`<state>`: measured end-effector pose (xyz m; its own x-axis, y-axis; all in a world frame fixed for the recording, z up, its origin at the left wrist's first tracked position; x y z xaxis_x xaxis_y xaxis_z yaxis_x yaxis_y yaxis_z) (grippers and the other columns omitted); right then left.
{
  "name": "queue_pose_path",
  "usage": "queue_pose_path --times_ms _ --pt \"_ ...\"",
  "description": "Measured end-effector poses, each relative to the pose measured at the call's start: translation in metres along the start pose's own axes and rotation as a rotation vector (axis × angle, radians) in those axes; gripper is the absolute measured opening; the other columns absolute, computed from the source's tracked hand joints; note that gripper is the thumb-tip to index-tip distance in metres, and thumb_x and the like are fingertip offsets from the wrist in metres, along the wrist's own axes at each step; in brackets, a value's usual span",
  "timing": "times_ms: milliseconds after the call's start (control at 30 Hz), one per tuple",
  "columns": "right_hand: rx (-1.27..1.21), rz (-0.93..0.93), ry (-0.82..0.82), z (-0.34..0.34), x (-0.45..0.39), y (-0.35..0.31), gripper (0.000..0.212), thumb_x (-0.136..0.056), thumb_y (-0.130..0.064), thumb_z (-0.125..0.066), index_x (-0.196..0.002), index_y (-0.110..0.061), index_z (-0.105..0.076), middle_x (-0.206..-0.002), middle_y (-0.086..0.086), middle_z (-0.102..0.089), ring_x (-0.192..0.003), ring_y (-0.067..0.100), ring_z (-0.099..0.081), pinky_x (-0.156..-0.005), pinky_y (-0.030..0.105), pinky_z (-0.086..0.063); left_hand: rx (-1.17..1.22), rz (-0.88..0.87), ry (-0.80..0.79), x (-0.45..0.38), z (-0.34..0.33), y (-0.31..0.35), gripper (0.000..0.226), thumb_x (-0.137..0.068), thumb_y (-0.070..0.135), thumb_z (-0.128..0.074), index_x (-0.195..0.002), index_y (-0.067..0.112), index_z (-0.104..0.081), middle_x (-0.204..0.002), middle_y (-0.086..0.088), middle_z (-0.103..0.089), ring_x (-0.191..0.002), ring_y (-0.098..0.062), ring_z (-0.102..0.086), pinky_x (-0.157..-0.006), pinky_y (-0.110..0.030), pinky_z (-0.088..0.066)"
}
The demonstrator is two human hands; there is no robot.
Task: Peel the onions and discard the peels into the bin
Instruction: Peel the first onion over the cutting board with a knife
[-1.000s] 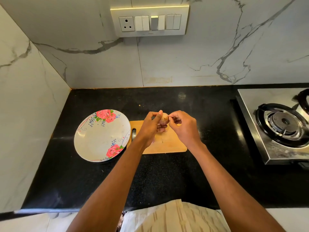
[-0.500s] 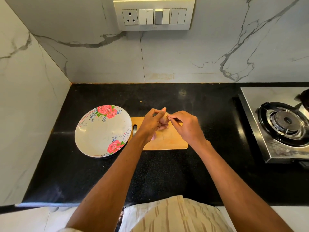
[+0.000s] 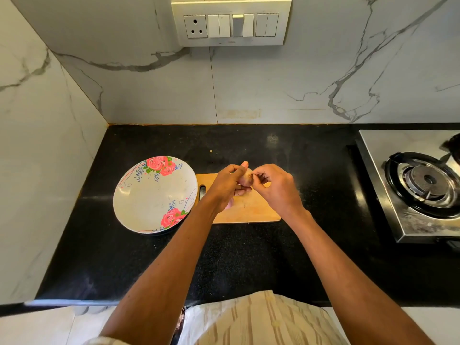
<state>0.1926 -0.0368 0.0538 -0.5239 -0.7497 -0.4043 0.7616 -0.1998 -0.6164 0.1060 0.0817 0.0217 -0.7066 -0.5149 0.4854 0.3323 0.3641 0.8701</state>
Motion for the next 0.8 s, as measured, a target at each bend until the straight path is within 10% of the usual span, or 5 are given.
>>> queue_pose_path --times_ms 367,500,800 --pt "-0.345 -0.451 0.068 -0.003 0.000 0.021 0.007 -0.093 -0.016 -0.071 -0.096 -0.022 -0.072 -0.088 -0.015 -0.070 -0.084 -0.006 -0.065 -0.072 0.008 -0.049 0.031 0.012 -0.040 0.003 0.001 0.004 0.041 -0.104 0.045 -0.049 -0.125 0.015 -0.066 -0.115 -0.014 -0.070 -0.096 -0.025 -0.070 -0.085 -0.029 -0.060" --pt "-0.503 -0.597 0.052 -0.018 0.006 0.027 0.005 -0.094 -0.018 -0.070 -0.094 -0.023 -0.073 -0.090 -0.005 -0.074 -0.086 0.012 -0.072 -0.081 0.032 -0.061 0.052 0.007 -0.021 0.007 0.002 0.001 0.038 -0.105 0.043 -0.047 -0.121 0.016 -0.067 -0.111 -0.012 -0.072 -0.105 -0.029 -0.070 -0.083 -0.027 -0.060" --pt "-0.535 -0.525 -0.002 -0.027 0.003 0.021 0.008 -0.093 -0.026 -0.074 -0.099 -0.022 -0.077 -0.093 -0.011 -0.075 -0.093 0.011 -0.071 -0.086 0.040 -0.061 0.031 -0.058 0.028 0.008 0.011 0.001 0.026 -0.103 0.040 -0.052 -0.116 0.021 -0.066 -0.110 -0.005 -0.072 -0.102 -0.021 -0.071 -0.073 -0.020 -0.058"
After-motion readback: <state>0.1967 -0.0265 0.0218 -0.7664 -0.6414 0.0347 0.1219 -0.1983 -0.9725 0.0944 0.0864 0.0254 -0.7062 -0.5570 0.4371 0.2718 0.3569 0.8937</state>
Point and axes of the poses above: each hand's wrist, its own x-axis away from the middle knuckle, its own z-axis out of the back of the hand, y = z × x, the point moved 5 cm from there along -x, towards the middle knuckle
